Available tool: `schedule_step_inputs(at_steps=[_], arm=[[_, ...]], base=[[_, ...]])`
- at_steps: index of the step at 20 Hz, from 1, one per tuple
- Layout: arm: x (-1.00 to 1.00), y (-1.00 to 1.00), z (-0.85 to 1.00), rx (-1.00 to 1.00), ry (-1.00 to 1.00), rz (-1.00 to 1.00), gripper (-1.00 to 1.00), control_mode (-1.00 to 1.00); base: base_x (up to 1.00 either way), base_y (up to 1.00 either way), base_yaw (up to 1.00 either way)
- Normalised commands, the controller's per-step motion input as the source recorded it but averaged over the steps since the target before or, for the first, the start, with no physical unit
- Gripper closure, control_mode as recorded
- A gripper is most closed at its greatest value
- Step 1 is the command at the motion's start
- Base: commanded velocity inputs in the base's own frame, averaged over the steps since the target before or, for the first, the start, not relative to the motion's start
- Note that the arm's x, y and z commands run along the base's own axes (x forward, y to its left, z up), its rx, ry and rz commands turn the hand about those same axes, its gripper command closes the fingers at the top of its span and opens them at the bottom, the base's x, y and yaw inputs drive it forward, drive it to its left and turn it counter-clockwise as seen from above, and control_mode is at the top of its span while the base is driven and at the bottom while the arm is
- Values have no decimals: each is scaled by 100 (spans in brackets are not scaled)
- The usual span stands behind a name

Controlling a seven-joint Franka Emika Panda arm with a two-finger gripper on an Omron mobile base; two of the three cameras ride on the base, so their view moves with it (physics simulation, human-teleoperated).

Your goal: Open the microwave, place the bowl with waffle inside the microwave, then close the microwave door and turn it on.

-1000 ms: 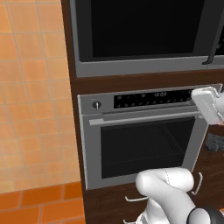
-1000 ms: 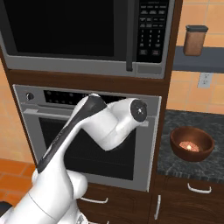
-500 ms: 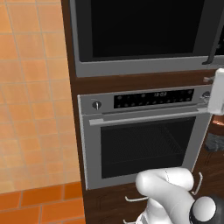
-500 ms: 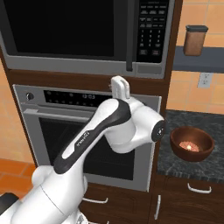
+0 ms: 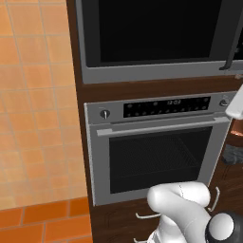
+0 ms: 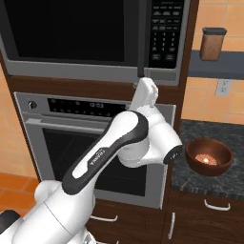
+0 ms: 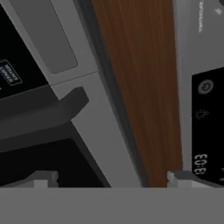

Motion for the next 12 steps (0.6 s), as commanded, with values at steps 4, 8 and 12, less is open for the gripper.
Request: schedule_step_inputs(at_steps=[4,8,12], arm=[[0,0,0,0,3,0,-100,-100],[-6,0,11,5,0,0,-100,-100],[0,-4,50,15,0,0,-100,-100]], base=[[0,0,0],[0,0,0],[0,0,0]])
